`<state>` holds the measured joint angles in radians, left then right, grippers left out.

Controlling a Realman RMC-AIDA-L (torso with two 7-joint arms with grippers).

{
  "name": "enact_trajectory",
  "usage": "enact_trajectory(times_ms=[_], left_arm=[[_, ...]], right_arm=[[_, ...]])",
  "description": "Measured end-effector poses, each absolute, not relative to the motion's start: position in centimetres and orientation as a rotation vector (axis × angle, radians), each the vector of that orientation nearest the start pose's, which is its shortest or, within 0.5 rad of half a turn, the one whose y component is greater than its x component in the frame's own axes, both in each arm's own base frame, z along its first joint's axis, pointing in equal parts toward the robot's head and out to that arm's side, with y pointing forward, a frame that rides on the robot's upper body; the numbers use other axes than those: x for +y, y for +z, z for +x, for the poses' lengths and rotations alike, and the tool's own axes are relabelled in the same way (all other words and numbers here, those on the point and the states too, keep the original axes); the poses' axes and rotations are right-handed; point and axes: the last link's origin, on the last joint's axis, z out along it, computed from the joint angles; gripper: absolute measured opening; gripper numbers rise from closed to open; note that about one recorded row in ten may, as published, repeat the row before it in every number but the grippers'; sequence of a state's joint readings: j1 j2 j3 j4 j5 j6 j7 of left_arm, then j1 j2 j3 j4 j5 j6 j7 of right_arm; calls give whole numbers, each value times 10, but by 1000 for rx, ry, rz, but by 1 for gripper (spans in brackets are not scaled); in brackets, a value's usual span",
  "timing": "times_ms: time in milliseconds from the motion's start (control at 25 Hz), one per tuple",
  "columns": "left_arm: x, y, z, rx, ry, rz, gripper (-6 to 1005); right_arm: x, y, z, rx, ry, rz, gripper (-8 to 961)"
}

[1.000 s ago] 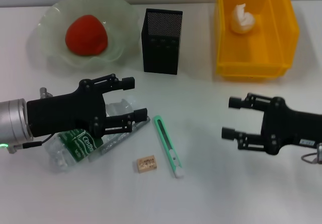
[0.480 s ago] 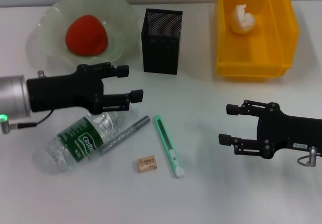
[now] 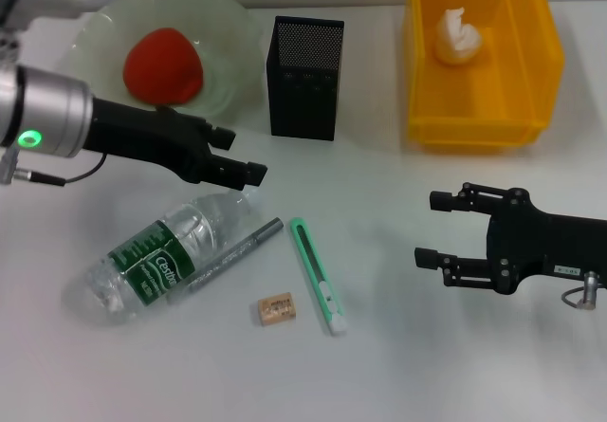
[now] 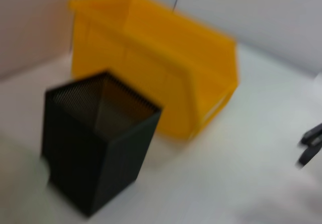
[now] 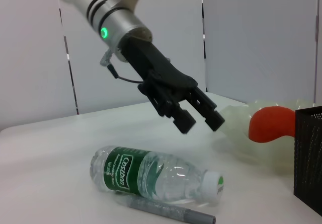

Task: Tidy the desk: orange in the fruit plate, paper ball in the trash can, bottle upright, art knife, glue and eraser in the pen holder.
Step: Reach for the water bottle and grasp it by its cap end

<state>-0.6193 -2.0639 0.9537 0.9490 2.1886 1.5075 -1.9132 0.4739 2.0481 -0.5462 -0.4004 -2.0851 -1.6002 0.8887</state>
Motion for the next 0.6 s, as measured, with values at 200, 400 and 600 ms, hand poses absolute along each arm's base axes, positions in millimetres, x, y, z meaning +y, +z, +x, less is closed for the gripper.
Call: enact_trajectory(times_ms=[200, 400, 600], left_arm=[[374, 6, -208, -865, -70, -2817, 796], [386, -6, -178, -890, 262, -2786, 796], [387, -10, -170, -877, 304, -2791, 796]], right_arm=[[283, -23, 300, 309, 722, -2732, 753], [284, -22, 300, 300, 720, -2728, 753], [284, -22, 300, 285, 717, -2724, 753]])
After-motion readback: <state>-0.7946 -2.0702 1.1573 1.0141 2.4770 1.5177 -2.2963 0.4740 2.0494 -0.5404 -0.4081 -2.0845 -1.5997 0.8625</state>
